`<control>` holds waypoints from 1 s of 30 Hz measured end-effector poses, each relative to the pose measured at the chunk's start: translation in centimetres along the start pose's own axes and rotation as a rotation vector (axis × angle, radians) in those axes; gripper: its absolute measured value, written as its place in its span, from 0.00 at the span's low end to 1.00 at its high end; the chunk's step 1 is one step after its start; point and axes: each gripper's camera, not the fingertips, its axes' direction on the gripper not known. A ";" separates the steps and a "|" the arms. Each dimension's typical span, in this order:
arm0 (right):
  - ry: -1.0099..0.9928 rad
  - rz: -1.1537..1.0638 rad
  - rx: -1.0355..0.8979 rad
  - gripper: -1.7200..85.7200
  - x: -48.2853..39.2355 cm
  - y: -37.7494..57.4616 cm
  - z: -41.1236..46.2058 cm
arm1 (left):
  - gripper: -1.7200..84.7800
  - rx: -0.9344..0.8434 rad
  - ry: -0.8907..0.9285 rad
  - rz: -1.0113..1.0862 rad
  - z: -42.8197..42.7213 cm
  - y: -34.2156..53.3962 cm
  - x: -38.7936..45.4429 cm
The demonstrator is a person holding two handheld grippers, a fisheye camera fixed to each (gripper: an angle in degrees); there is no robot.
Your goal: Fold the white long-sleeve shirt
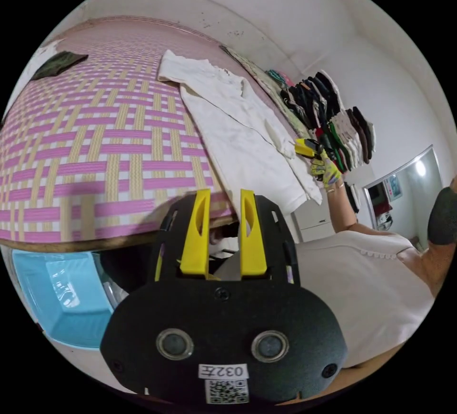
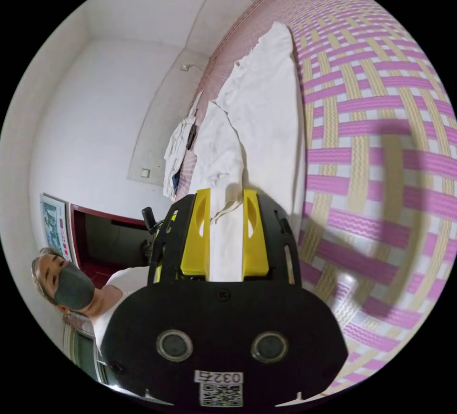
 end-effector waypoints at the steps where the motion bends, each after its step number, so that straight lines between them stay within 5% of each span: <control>1: 0.002 0.002 -0.023 0.13 -0.3 0.0 0.6 | 0.09 -0.001 0.020 0.007 0.5 -0.1 0.4; 7: 0.070 -0.080 -0.061 0.04 -3.8 1.1 2.4 | 0.09 -0.029 0.015 0.060 2.4 -0.3 3.1; 17: -0.043 -0.592 0.219 0.01 -21.3 -2.0 -0.5 | 0.09 -0.009 -0.011 0.026 2.3 1.3 4.3; 30: 0.009 -0.679 0.186 0.01 -32.5 -6.6 5.6 | 0.05 -0.022 0.105 -0.092 3.1 2.5 2.8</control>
